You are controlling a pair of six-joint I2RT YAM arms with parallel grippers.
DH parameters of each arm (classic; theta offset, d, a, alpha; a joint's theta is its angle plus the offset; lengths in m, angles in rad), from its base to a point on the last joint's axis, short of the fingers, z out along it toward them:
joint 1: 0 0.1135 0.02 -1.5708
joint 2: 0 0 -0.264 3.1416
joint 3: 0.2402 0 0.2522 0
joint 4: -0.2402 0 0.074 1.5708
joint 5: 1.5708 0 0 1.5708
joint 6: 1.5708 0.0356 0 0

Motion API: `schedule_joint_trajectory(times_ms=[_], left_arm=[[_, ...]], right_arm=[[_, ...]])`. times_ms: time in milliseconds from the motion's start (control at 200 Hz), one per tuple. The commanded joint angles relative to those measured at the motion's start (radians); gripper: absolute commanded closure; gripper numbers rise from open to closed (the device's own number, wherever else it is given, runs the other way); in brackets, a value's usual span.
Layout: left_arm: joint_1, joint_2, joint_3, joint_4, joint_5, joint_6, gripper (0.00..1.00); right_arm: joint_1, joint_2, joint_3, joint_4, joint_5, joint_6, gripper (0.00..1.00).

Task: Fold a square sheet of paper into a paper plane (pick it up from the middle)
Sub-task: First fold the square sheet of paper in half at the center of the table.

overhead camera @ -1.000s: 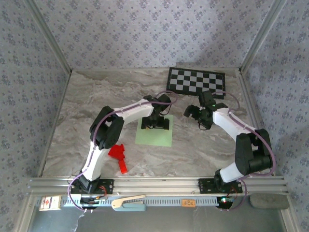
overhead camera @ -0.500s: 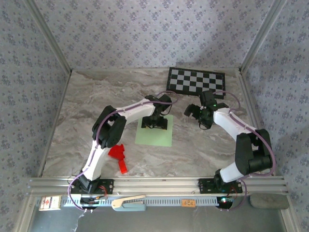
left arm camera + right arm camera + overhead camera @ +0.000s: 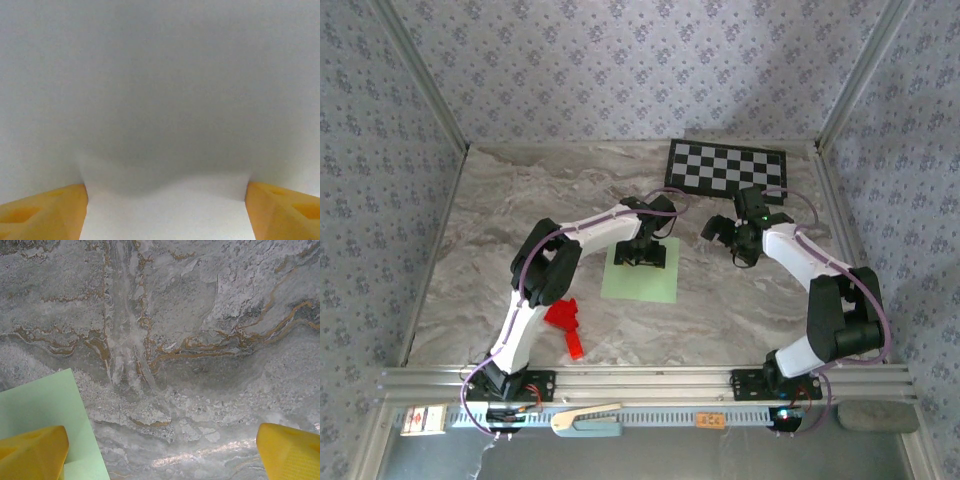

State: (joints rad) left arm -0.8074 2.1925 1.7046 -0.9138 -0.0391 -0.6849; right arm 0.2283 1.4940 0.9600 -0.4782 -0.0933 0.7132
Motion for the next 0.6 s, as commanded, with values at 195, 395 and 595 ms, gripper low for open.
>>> schedule_joint_trajectory(times_ms=[195,395,595], left_arm=[[-0.002,-0.001,-0.053,0.009,-0.007,-0.005,0.21],[-0.001,-0.036,-0.056,0.022,-0.005,-0.008,0.32],[0.004,-0.123,-0.084,0.079,0.038,0.002,0.51]], right_arm=[[-0.007,-0.007,-0.014,0.005,-0.013,0.006,0.02],[-0.007,-0.008,-0.014,0.008,-0.016,0.015,0.03],[-0.010,-0.020,-0.017,0.022,-0.021,0.017,0.03]])
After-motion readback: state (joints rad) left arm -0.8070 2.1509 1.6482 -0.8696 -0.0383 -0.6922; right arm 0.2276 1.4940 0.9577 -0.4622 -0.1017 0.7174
